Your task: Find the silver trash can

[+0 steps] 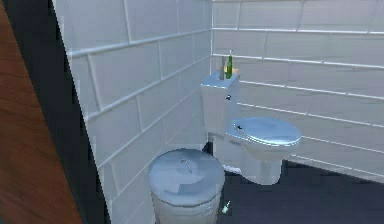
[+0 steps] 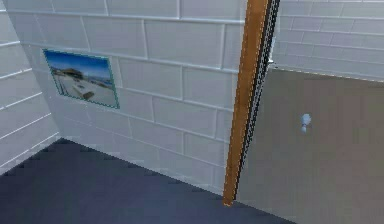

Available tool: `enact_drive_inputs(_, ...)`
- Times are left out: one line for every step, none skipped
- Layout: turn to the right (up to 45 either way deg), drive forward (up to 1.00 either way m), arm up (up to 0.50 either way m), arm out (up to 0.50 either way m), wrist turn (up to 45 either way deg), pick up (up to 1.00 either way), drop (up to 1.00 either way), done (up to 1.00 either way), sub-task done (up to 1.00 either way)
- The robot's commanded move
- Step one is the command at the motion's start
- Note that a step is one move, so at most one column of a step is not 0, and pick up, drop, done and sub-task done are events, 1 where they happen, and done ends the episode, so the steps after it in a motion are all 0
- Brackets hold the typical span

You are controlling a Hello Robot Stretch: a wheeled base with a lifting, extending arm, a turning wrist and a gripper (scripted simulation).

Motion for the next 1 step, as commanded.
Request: enact_drive_inputs(0.0,0.00,0.00,0.00,0.0,0.00,0.00,1.00,0.00)
